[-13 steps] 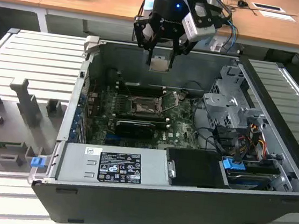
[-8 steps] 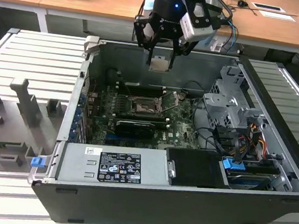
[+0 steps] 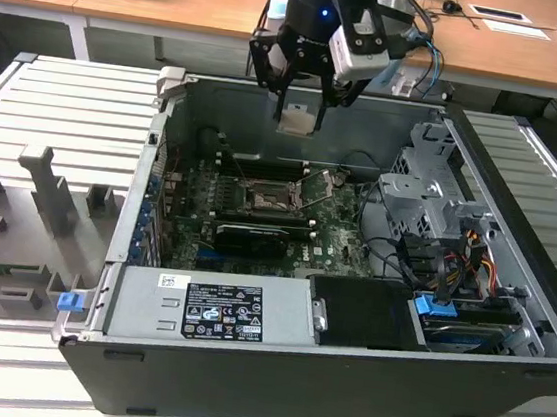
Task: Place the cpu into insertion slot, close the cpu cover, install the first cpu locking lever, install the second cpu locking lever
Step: 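Place the cpu into insertion slot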
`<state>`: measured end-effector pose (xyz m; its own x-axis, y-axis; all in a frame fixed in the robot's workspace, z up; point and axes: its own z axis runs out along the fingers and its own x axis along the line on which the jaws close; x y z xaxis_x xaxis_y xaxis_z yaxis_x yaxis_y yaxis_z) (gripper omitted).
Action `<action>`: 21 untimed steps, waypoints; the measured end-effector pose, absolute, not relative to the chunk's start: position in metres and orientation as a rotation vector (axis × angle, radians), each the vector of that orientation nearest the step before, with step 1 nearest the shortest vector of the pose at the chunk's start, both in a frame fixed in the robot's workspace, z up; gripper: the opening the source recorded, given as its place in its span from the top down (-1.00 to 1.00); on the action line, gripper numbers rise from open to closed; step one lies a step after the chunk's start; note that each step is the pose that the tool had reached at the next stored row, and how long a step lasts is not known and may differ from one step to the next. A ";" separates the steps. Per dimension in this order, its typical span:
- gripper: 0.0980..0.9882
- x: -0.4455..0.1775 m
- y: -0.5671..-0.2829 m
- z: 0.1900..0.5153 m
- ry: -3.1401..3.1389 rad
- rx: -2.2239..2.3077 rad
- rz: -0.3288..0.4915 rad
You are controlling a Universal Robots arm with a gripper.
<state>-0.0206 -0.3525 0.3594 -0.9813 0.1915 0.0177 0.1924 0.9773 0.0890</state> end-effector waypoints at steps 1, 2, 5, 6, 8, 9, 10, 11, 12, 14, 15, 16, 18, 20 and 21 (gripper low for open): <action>0.05 -0.021 -0.353 0.359 -3.112 -0.336 -0.142; 0.05 -0.021 -0.353 0.358 -3.109 -0.369 -0.142; 0.05 -0.021 -0.353 0.357 -3.103 -0.431 -0.142; 0.05 -0.021 -0.353 0.357 -3.102 -0.441 -0.142; 0.05 -0.021 -0.353 0.357 -3.100 -0.461 -0.142; 0.05 -0.021 -0.353 0.356 -3.098 -0.480 -0.142; 0.05 -0.021 -0.353 0.356 -3.096 -0.495 -0.142; 0.05 -0.021 -0.353 0.356 -3.094 -0.508 -0.142; 0.05 -0.021 -0.353 0.356 -3.093 -0.517 -0.142; 0.05 -0.021 -0.353 0.355 -3.089 -0.542 -0.143; 0.05 -0.021 -0.353 0.355 -3.087 -0.553 -0.143; 0.05 -0.021 -0.353 0.355 -3.086 -0.565 -0.143; 0.05 -0.021 -0.353 0.355 -3.083 -0.584 -0.143; 0.05 -0.021 -0.353 0.355 -3.079 -0.604 -0.143; 0.05 -0.021 -0.353 0.355 -3.078 -0.612 -0.143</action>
<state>-0.0206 -0.3525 0.3545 -0.9241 0.3817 0.0177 0.3817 0.9200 0.0890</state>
